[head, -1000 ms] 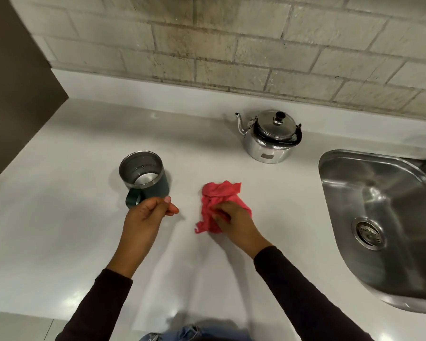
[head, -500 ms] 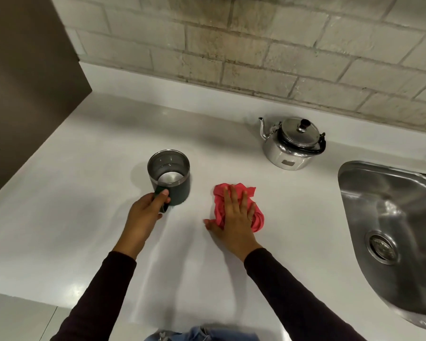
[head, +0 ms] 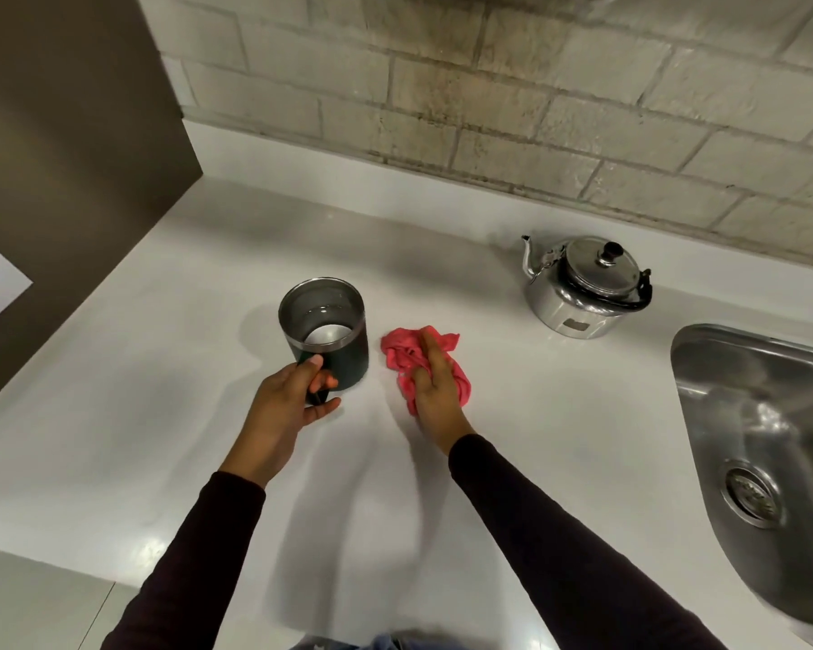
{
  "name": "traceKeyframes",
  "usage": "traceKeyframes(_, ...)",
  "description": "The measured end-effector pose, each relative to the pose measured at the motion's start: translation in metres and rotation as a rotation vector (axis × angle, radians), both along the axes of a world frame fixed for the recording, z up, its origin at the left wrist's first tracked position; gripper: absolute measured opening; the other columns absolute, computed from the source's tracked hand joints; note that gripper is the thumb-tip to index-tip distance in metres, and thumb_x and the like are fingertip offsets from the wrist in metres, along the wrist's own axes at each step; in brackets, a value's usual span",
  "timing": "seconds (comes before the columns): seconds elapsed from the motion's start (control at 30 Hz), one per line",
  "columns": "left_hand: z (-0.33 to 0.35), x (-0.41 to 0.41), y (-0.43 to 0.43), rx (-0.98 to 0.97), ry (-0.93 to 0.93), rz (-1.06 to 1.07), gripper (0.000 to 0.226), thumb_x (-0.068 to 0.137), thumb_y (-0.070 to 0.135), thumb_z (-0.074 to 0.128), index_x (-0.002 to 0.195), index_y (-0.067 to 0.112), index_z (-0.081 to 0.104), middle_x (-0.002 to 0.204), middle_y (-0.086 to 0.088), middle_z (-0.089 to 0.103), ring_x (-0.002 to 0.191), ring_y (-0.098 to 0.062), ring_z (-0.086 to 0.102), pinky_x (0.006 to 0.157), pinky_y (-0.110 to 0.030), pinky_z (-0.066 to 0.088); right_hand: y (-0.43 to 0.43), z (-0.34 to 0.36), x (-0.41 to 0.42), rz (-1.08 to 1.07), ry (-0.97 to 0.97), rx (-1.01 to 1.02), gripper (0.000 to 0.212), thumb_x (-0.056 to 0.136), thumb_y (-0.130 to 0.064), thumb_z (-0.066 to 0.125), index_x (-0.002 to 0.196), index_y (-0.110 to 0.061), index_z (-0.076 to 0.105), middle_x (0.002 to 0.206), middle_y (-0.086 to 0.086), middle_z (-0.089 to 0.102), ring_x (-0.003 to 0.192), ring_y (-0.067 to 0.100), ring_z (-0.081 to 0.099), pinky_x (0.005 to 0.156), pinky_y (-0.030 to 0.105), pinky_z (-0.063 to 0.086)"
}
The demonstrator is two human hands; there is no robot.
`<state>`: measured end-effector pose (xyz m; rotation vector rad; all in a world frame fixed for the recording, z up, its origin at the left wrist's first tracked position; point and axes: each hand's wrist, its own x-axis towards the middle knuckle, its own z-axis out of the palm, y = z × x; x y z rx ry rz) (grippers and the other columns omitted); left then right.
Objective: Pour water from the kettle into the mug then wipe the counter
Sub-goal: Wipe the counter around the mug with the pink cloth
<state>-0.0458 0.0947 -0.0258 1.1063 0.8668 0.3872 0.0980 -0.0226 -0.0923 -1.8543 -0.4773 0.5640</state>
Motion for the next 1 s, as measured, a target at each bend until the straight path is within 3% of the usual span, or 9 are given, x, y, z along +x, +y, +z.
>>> traceKeyframes(0.07, 0.004, -0.008, 0.004, 0.033, 0.0, 0.037, 0.037, 0.091, 0.027, 0.05, 0.056, 0.015, 0.05, 0.061, 0.001, 0.06, 0.073, -0.015, 0.06, 0.074, -0.03, 0.056, 0.002, -0.001, -0.014, 0.132, -0.123, -0.081, 0.054, 0.096, -0.022, 0.039, 0.147, -0.029, 0.023, 0.151, 0.021, 0.027, 0.124, 0.026, 0.036, 0.108, 0.048, 0.027)
traceKeyframes(0.17, 0.009, -0.018, 0.009, 0.099, 0.025, 0.061, 0.034, 0.092, 0.026, 0.05, 0.061, 0.012, 0.049, 0.069, -0.005, 0.056, 0.072, -0.014, 0.058, 0.074, -0.031, 0.055, -0.003, -0.009, -0.026, 0.459, -0.517, -0.3, 0.067, 0.089, -0.04, 0.043, 0.149, -0.028, 0.015, 0.16, 0.002, 0.005, 0.146, 0.029, -0.005, 0.114, 0.055, -0.008)
traceKeyframes(0.23, 0.012, -0.023, 0.011, 0.109, 0.039, 0.07, 0.035, 0.093, 0.026, 0.049, 0.061, 0.012, 0.048, 0.07, -0.007, 0.055, 0.073, -0.015, 0.057, 0.076, -0.032, 0.055, -0.013, -0.014, -0.028, 0.55, -0.68, -0.35, 0.065, 0.093, -0.042, 0.043, 0.149, -0.03, 0.013, 0.157, -0.005, -0.005, 0.144, 0.031, -0.014, 0.114, 0.06, -0.008)
traceKeyframes(0.33, 0.012, -0.03, 0.013, 0.102, 0.047, 0.074, 0.034, 0.093, 0.026, 0.049, 0.063, 0.009, 0.049, 0.068, -0.005, 0.056, 0.072, -0.015, 0.058, 0.077, -0.034, 0.055, -0.025, -0.019, -0.018, 0.475, -0.67, -0.412, 0.069, 0.087, -0.044, 0.053, 0.146, -0.037, 0.019, 0.158, 0.005, -0.01, 0.142, 0.035, -0.019, 0.11, 0.062, -0.012)
traceKeyframes(0.43, 0.011, -0.036, 0.014, 0.093, 0.042, 0.068, 0.032, 0.093, 0.026, 0.049, 0.066, 0.008, 0.052, 0.066, -0.003, 0.058, 0.072, -0.014, 0.06, 0.075, -0.032, 0.056, -0.025, -0.014, 0.011, 0.238, -0.583, -0.543, 0.077, 0.08, -0.039, 0.061, 0.146, -0.035, 0.022, 0.158, 0.019, -0.006, 0.144, 0.038, -0.011, 0.11, 0.062, -0.009)
traceKeyframes(0.6, 0.015, -0.048, 0.013, 0.096, 0.024, 0.053, 0.033, 0.092, 0.027, 0.049, 0.067, 0.007, 0.053, 0.056, 0.006, 0.062, 0.065, -0.005, 0.065, 0.066, -0.025, 0.059, 0.014, 0.003, 0.056, 0.14, -0.436, -0.416, 0.054, 0.091, -0.017, 0.044, 0.143, -0.024, 0.03, 0.158, 0.01, 0.016, 0.146, 0.027, 0.006, 0.115, 0.056, -0.009)
traceKeyframes(0.8, 0.028, -0.06, 0.009, 0.131, -0.009, 0.058, 0.042, 0.093, 0.026, 0.049, 0.052, 0.017, 0.053, 0.063, -0.001, 0.058, 0.066, -0.007, 0.063, 0.066, -0.026, 0.059, 0.076, 0.011, 0.041, 0.324, -0.28, -0.282, 0.046, 0.096, -0.014, 0.033, 0.142, -0.023, 0.037, 0.143, 0.01, 0.046, 0.135, 0.029, 0.035, 0.119, 0.045, -0.002)
traceKeyframes(0.93, 0.035, -0.065, 0.009, 0.165, -0.005, 0.063, 0.039, 0.092, 0.024, 0.049, 0.056, 0.012, 0.05, 0.066, -0.006, 0.054, 0.06, -0.004, 0.061, 0.067, -0.026, 0.06, 0.082, 0.017, -0.001, 0.513, -0.018, -0.173, 0.04, 0.096, -0.008, 0.036, 0.133, -0.016, 0.05, 0.117, 0.012, 0.06, 0.107, 0.026, 0.054, 0.099, 0.039, 0.041)
traceKeyframes(1.0, 0.036, -0.066, 0.009, 0.195, 0.005, 0.052, 0.036, 0.093, 0.024, 0.048, 0.06, 0.009, 0.049, 0.066, -0.006, 0.053, 0.058, -0.003, 0.059, 0.068, -0.026, 0.06, 0.071, 0.015, -0.015, 0.61, -0.101, -0.175, 0.038, 0.093, -0.003, 0.038, 0.123, -0.015, 0.058, 0.107, 0.003, 0.059, 0.104, 0.017, 0.051, 0.11, 0.042, 0.024)
